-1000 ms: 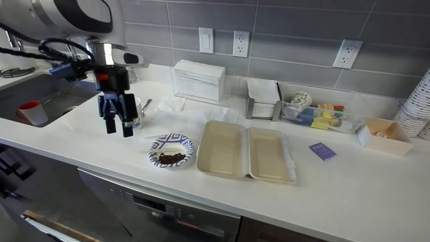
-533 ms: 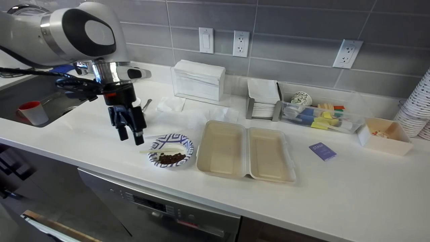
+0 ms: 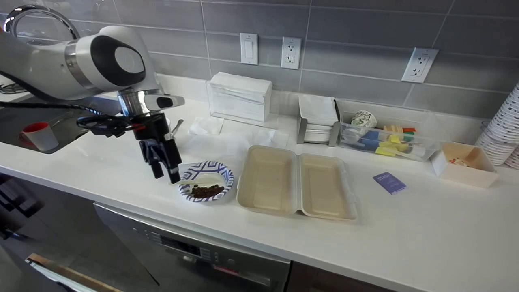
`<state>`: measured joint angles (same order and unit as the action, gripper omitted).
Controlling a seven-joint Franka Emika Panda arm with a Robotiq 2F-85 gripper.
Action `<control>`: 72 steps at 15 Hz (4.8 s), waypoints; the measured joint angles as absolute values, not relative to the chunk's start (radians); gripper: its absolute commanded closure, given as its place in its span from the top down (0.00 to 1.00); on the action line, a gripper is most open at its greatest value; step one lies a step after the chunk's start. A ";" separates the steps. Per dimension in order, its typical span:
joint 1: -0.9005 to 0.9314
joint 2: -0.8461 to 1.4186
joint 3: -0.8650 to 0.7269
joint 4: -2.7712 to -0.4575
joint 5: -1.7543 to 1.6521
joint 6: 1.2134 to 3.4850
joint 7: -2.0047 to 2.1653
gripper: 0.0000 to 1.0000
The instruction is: Use the white knife to stir the contents in the black and white bowl on the left.
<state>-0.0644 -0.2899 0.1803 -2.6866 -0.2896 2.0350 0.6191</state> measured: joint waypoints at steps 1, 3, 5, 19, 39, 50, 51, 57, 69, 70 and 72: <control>-0.064 -0.286 0.181 -2.687 -0.292 2.037 0.622 1.00; -0.064 -0.285 0.181 -2.687 -0.293 2.037 0.623 1.00; -0.064 -0.284 0.179 -2.686 -0.296 2.039 0.628 1.00; -0.061 -0.137 0.160 -2.649 -0.301 2.149 0.767 0.41; -0.037 -0.123 0.133 -2.612 -0.318 2.149 0.785 0.35; -0.025 -0.123 0.133 -2.612 -0.316 2.113 0.785 0.15; -0.024 -0.123 0.133 -2.612 -0.316 2.113 0.785 0.13; -0.024 -0.123 0.128 -2.612 -0.316 2.113 0.786 0.01; -0.021 -0.182 0.108 -2.589 -0.226 2.049 0.744 0.01; -0.021 -0.198 0.097 -2.585 -0.185 2.029 0.718 0.01; -0.023 -0.238 0.061 -2.568 -0.099 1.972 0.648 0.01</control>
